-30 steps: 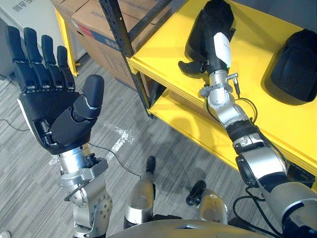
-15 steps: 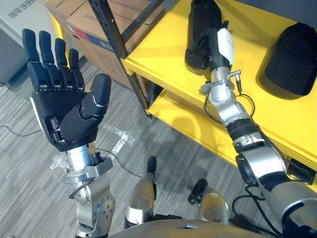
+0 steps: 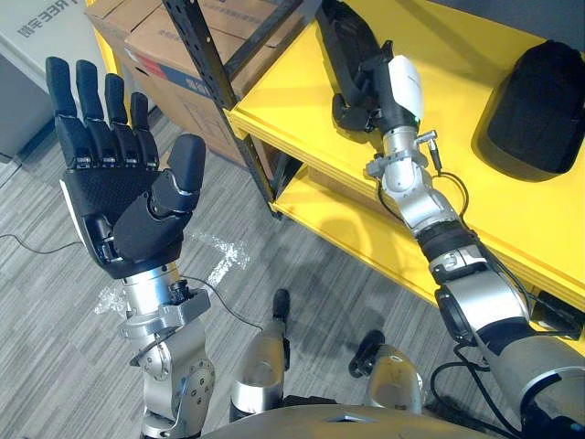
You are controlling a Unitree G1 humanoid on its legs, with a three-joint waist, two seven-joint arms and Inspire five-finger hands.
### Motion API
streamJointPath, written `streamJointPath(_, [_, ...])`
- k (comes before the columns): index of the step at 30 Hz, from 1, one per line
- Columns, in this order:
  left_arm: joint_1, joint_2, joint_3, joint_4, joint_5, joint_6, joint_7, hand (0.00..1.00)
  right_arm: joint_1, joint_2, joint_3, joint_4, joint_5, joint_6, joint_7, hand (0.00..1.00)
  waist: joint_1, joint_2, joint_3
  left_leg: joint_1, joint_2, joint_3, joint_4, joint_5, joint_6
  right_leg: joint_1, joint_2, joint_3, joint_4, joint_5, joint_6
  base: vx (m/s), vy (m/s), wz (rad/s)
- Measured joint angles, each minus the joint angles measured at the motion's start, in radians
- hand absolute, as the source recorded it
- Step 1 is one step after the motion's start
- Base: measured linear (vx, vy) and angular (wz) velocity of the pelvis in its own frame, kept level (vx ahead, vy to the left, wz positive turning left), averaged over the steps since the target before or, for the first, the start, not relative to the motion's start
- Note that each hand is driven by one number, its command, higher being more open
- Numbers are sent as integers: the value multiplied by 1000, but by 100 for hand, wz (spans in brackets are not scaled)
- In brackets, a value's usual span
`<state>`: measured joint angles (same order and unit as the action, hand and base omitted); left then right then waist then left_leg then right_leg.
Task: Walk over and take three plastic housings, then place them on the shelf
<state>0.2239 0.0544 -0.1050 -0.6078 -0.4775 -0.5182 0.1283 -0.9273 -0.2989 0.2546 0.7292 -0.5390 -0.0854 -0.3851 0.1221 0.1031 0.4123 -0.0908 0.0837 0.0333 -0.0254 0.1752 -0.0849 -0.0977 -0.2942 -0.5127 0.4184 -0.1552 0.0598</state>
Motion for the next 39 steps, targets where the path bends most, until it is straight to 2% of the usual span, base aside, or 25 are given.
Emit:
streamJointPath(4, [0,0,-21,0,2,0,18,100,0,22,30,1,-96,106,-77,0,9,9,-6,0,-1,3,0,0,0,-1,0,4,-3,2,2,0,0,0])
streamJointPath(9, [-1,0,-49,1,16,0,58,100,-2,48,31,-10,-145,195,-107,0,10,19,-12,0,-3,13,-1,1,-1,-4,1,16,-13,11,10,0,0,-5])
streamJointPath(13, [-2,1,-56,1,16,3,84,100,-6,51,31,-25,-163,247,-106,0,9,20,-12,4,-5,21,-7,2,1,-5,1,23,-22,19,14,11,-2,-5])
streamJointPath(20, [-2,2,-75,12,16,25,88,100,-11,51,31,-25,-164,274,-100,0,9,19,-15,15,-6,34,-20,6,3,-2,3,31,-38,32,17,11,-9,-5])
streamJointPath(21, [-3,3,-84,12,16,27,88,100,-11,51,31,-26,-165,276,-94,100,10,19,-15,19,-6,39,-24,7,3,-1,3,33,-41,35,17,13,-6,-10])
streamJointPath(23, [-3,3,-87,12,16,33,88,100,-11,52,33,-31,-165,282,-73,100,10,19,-16,31,-6,47,-35,10,4,4,7,40,-51,40,18,15,-5,-11])
streamJointPath(28, [-3,4,-88,20,16,45,88,100,0,68,55,-79,-162,371,31,100,8,15,-41,42,-4,61,-50,10,5,11,15,50,-79,55,22,33,-12,-7])
streamJointPath(30, [-2,5,-88,20,16,47,86,100,4,68,69,-79,-160,387,40,100,9,10,-50,45,-4,64,-50,10,5,14,17,51,-84,56,24,15,-10,-3])
streamJointPath(35, [-2,8,-88,20,21,69,86,100,15,69,69,-88,-70,392,47,100,8,-1,-68,54,-5,70,-56,9,6,20,19,55,-93,59,28,30,-15,-2])
streamJointPath(39, [-3,26,-89,20,21,90,87,100,90,70,45,-182,-1,358,54,100,-1,-6,-71,72,-2,73,-57,5,8,46,27,56,-120,68,33,20,-13,-5])
